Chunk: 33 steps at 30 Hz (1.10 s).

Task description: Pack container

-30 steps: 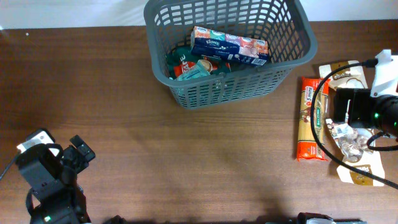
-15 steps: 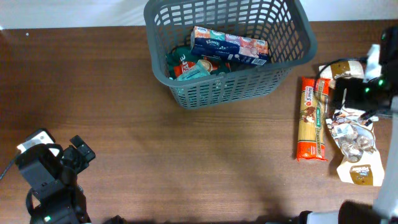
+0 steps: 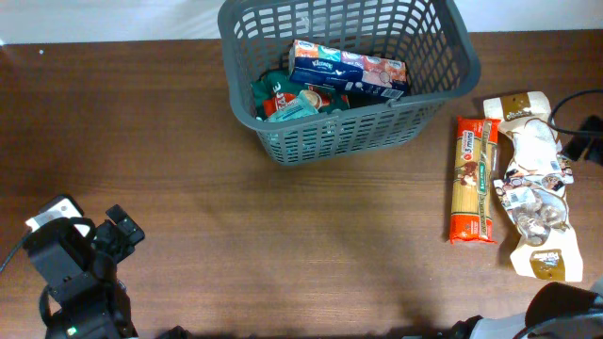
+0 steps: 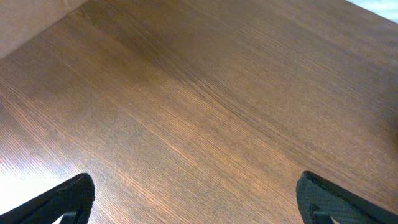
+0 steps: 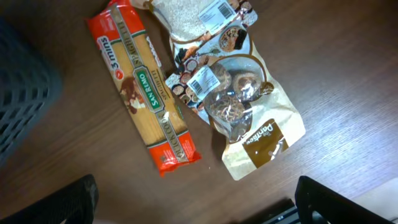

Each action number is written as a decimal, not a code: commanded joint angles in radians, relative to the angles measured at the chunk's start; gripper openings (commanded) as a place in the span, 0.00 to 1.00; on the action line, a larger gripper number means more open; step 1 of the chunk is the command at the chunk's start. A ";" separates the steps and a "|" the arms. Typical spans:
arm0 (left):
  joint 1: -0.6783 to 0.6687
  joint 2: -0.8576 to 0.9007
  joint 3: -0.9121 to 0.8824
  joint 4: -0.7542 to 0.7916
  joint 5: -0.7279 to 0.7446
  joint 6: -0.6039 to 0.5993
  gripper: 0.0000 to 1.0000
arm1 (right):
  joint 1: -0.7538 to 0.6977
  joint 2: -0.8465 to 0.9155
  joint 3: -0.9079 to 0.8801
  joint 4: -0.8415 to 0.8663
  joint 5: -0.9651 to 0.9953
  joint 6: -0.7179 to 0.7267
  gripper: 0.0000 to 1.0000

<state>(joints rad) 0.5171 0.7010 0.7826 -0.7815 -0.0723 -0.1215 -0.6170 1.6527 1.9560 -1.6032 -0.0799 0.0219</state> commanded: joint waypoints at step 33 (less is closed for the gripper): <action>-0.027 0.006 -0.004 0.004 -0.011 -0.009 0.99 | -0.028 0.230 0.019 0.217 0.026 -0.067 0.99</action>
<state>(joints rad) 0.4957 0.7071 0.7826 -0.7807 -0.0723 -0.1215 -0.6418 1.8843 1.9564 -1.4059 -0.0654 -0.0158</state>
